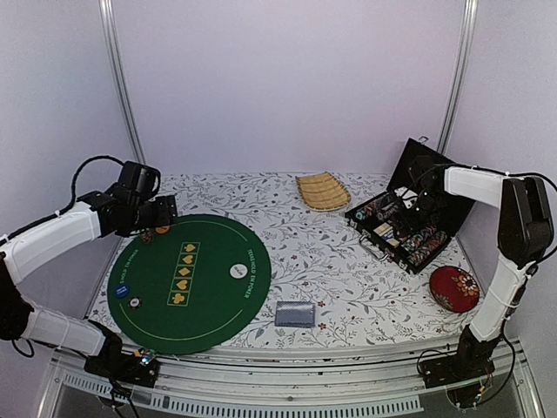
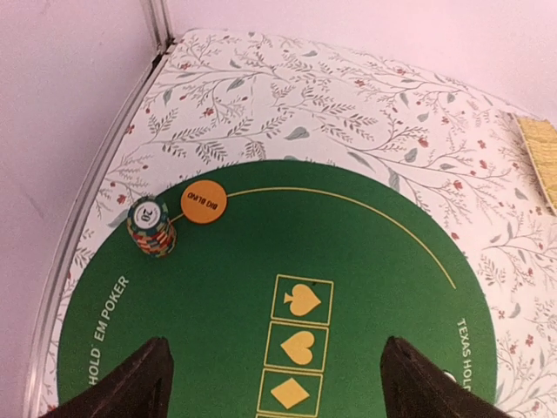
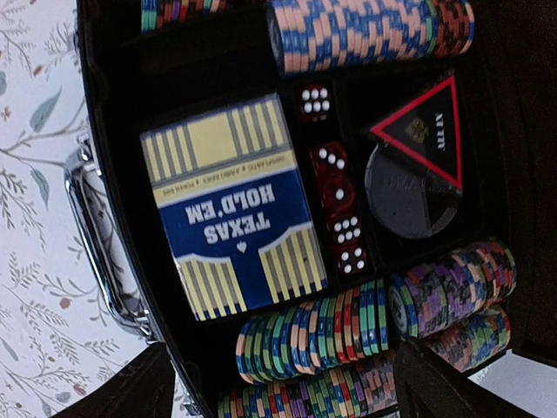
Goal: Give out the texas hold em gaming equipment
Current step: Pick up the pile of poker chips from the chip case.
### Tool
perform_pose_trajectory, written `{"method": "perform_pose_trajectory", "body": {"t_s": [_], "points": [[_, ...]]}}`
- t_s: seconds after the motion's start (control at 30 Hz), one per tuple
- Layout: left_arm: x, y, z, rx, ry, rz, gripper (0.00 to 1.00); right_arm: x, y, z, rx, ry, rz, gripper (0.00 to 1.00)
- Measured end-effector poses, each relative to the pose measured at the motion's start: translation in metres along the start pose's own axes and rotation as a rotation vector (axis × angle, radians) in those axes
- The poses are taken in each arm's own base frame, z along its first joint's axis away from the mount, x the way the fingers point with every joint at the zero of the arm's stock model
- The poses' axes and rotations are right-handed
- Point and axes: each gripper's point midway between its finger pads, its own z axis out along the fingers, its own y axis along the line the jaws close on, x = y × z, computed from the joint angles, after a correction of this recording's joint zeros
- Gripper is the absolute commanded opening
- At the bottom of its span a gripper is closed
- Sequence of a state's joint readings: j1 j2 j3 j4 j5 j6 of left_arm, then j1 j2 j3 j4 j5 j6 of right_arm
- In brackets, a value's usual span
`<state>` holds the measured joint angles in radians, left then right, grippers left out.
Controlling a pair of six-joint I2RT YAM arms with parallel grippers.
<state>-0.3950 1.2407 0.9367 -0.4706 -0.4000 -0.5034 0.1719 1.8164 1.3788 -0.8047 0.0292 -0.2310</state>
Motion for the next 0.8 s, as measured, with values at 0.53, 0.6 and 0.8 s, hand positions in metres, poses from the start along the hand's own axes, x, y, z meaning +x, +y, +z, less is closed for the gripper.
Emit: {"method": "perform_pose_trajectory", "body": {"t_s": [0.53, 0.6, 0.8], "points": [[-0.011, -0.008, 0.000, 0.036, -0.048, 0.114, 0.87, 0.032, 0.019, 0.021, 0.026, 0.111, -0.233, 0.56], [-0.011, -0.008, 0.000, 0.036, -0.048, 0.114, 0.87, 0.030, 0.016, 0.020, 0.046, 0.108, -0.234, 0.53], [-0.011, -0.008, 0.000, 0.036, -0.048, 0.114, 0.87, 0.040, 0.009, 0.025, 0.082, 0.141, -0.245, 0.48]]}}
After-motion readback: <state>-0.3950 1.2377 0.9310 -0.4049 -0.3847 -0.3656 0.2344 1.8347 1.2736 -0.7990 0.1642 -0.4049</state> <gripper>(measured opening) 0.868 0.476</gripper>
